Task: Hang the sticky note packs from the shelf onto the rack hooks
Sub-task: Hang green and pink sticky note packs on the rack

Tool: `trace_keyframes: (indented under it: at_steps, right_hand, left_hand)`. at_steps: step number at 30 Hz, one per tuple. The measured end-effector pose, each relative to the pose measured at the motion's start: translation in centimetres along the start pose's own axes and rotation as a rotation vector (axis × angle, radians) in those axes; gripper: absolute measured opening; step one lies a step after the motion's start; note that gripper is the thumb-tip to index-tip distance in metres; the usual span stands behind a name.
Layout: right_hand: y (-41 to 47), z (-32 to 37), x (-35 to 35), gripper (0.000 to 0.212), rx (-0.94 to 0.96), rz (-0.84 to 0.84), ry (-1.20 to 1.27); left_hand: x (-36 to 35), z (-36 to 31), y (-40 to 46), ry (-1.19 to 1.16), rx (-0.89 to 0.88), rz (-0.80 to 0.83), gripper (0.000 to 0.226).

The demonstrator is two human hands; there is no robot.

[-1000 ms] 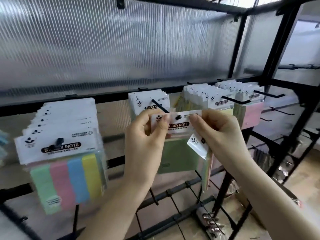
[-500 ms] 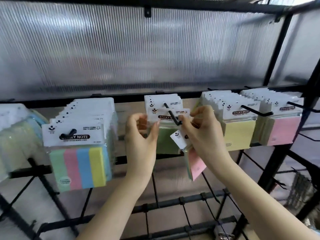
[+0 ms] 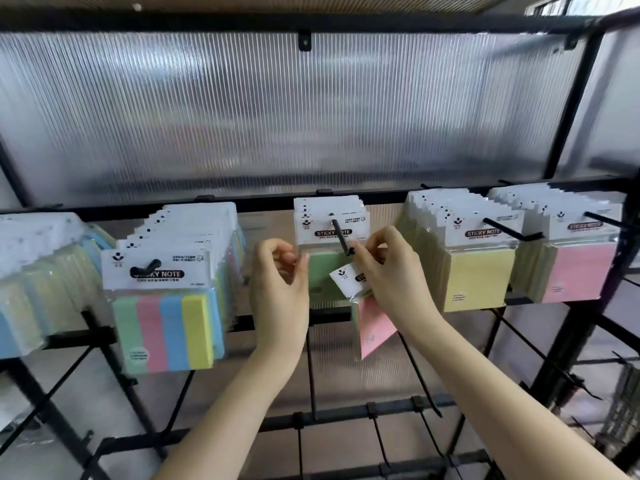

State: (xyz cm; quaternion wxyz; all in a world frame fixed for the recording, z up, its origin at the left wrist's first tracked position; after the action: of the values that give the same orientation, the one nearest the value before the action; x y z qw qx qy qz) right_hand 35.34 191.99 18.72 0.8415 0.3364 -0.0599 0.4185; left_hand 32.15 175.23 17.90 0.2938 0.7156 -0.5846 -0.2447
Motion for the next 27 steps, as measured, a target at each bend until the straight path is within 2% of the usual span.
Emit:
trace_keyframes:
  at_steps: [3,5,10,15,18,20,24,27]
  right_hand:
    - [-1.0,0.2,0.6,0.023,0.039,0.019,0.073]
    - [-1.8,0.4,1.3,0.020,0.069,0.035,0.087]
    - [-3.9,0.8,4.1,0.007,0.160,0.071,0.079]
    - [-5.6,0.3,8.9,0.008,0.200,0.063,0.080]
    - [-6.2,-1.0,12.9,0.008,0.180,0.032,0.081]
    - [-6.5,-2.0,15.4,0.011,0.154,0.012,0.049]
    - [-6.7,-4.1,20.0,0.011,0.087,-0.050,0.057]
    - [-6.6,-4.7,22.6,0.012,0.109,-0.119,0.083]
  left_hand:
    - [0.1,-1.6,-1.5,-0.014,-0.116,0.019,0.014]
    - [-0.3,-2.8,-2.8,-0.046,-0.164,0.080,0.018]
    - [-2.7,-5.2,-5.2,-0.166,0.000,0.235,0.020]
    - [-6.6,-7.6,-7.3,-0.284,0.136,0.374,0.018]
    - [-8.9,-9.7,-8.6,-0.302,0.094,0.394,0.023]
    - [-10.6,-11.1,-9.5,-0.307,0.073,0.413,0.019]
    - [-13.9,-13.1,-11.1,-0.358,0.105,0.445,0.021]
    - [-16.1,-14.6,-11.7,-0.380,0.061,0.496,0.018]
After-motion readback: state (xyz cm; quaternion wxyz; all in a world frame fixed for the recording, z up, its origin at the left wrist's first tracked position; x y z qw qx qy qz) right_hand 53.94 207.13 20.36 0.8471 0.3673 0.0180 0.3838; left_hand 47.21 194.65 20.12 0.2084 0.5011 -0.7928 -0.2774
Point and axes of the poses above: each hand's wrist, its own y-axis towards the middle knuckle, its own x-axis out of the back of the hand, z = x × y, the point moved 6 cm from there along y, towards the middle knuckle, and after that the axes turned 6 degrees about -y, right-handed, at the moved point
